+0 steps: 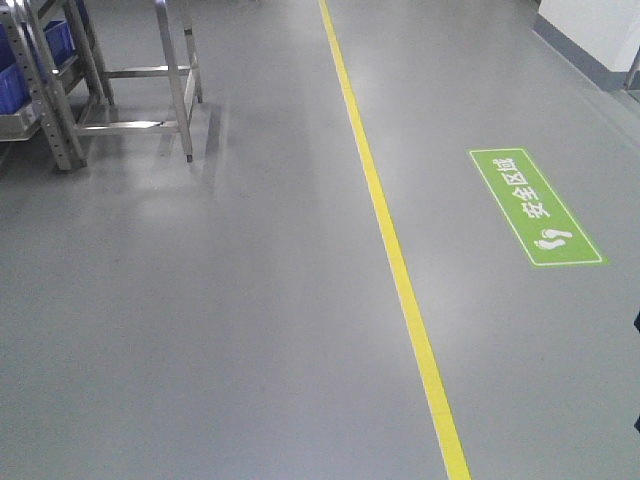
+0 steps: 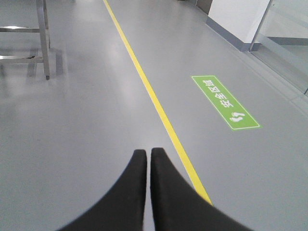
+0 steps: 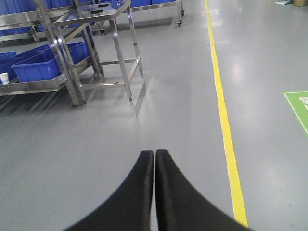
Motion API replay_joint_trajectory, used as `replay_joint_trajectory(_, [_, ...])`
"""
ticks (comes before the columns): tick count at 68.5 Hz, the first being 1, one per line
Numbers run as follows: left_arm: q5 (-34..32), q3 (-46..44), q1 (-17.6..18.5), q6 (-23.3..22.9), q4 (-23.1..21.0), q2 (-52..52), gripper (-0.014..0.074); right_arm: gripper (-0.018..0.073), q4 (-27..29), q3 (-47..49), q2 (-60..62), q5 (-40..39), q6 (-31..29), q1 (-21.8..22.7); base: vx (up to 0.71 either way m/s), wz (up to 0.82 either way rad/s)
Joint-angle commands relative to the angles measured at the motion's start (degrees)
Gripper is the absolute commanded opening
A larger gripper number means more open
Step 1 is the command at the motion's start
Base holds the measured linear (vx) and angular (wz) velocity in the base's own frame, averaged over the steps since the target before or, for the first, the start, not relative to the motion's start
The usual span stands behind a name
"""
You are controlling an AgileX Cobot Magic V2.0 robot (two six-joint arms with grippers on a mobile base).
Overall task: Move and align brake pads A on conveyor
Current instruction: 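Drive along the yellow floor line past the steel shelves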
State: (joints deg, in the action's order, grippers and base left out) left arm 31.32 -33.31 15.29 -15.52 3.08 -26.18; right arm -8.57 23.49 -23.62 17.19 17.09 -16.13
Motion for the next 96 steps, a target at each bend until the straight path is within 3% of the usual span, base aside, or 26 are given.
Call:
replay_joint_trajectory(1, [-4.35, -1.51, 0.23, -0.13, 0.05, -0.33, -0.0006, -0.0008, -0.74, 1.63, -0.44, -4.00, -0.25, 0.14, 0.50, -0.05])
replay_joint_trajectory(96, [-4.35, -1.51, 0.23, -0.13, 0.05, -0.33, -0.0006, -0.0008, -0.74, 1.63, -0.44, -3.86, -0.25, 0.14, 0.52, -0.05])
